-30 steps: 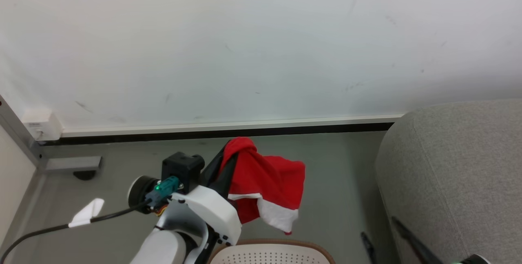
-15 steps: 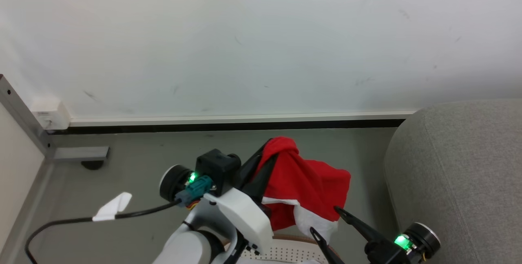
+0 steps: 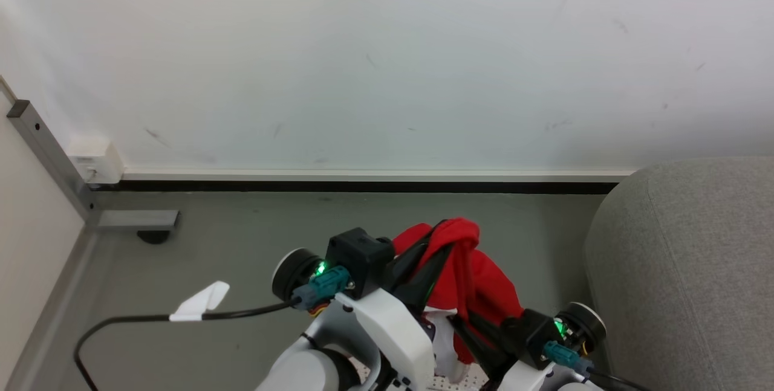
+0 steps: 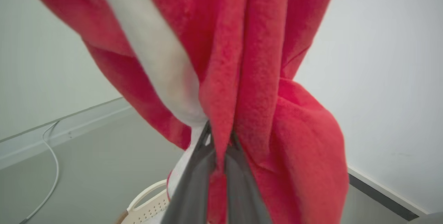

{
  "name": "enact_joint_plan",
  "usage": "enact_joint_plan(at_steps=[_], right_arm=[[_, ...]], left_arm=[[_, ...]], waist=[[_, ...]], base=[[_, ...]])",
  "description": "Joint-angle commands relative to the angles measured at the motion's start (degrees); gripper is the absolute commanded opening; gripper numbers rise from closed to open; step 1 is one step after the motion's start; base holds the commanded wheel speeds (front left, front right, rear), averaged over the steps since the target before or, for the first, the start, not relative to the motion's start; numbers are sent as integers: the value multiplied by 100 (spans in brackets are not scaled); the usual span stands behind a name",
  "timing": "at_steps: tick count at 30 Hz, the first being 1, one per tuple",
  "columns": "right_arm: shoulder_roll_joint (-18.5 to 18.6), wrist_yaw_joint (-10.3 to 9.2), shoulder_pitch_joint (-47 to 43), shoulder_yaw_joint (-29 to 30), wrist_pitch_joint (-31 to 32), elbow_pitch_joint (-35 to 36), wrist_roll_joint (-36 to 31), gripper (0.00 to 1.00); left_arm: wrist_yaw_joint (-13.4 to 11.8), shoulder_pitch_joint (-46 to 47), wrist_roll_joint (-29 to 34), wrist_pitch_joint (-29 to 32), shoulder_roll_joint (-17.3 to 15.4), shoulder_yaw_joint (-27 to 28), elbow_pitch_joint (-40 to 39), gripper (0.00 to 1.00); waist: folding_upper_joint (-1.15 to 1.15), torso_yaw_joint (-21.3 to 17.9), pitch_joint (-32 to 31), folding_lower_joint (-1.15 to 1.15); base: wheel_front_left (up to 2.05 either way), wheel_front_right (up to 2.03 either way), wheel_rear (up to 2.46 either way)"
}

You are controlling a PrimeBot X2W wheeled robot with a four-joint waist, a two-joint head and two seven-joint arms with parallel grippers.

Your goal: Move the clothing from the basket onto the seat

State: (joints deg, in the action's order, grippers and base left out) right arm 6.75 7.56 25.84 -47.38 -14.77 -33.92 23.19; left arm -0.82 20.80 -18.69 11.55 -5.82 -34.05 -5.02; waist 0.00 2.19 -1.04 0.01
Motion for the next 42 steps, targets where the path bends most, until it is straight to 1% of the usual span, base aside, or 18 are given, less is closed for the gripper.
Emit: enact_joint_plan(at_steps=[1,7,8,9,10,11,12,22,31,35,42], right_arm=[[-18,-14,73,20,-39,14,40,0],[186,-14,6,152,-44,266,168,0],[230,-14,-62,244,-44,368,188,0],[267,-14,-100,284,-44,403,201,0],[305,-14,-140,323,-39,435,201,0],[337,-14,-170,374,-38,473,193,0],[373,-14,-181,434,-38,516,177,0],[606,-14,-393,1014,-35,781,81,0],[924,-14,-592,1765,-35,1119,-82,0],[1067,-14,-674,2098,-34,1356,-154,0],[1205,-14,-741,2370,-34,1672,-255,0]], left_arm=[[-21,43,-29,-4,-19,16,13,0],[-80,-83,-54,-60,-112,79,121,0],[-101,-117,-57,-75,-125,72,153,0],[-106,-125,-53,-94,-129,70,167,7],[-114,-140,-50,-122,-132,71,178,27],[-129,-158,-37,-134,-143,73,190,66],[-143,-174,-21,-156,-150,74,204,100],[-223,-261,60,-459,-141,37,445,100],[-176,-324,46,-694,-131,-61,759,100],[-158,-345,24,-781,-120,-111,835,100],[-158,-392,-15,-817,-103,-203,873,100]], waist=[[0,3,3,-1],[0,-17,15,-1],[0,-37,13,-1],[0,-51,12,-1],[0,-67,8,-1],[0,-84,7,-1],[0,-103,12,-1],[0,-277,44,-1],[0,-586,80,-1],[0,-778,105,-1],[0,-1271,159,-1]], base=[[0,0,0],[0,0,0],[0,0,0],[0,0,0],[0,0,0],[0,0,0],[0,0,0],[0,0,0],[0,0,0],[0,0,0],[0,0,0]])
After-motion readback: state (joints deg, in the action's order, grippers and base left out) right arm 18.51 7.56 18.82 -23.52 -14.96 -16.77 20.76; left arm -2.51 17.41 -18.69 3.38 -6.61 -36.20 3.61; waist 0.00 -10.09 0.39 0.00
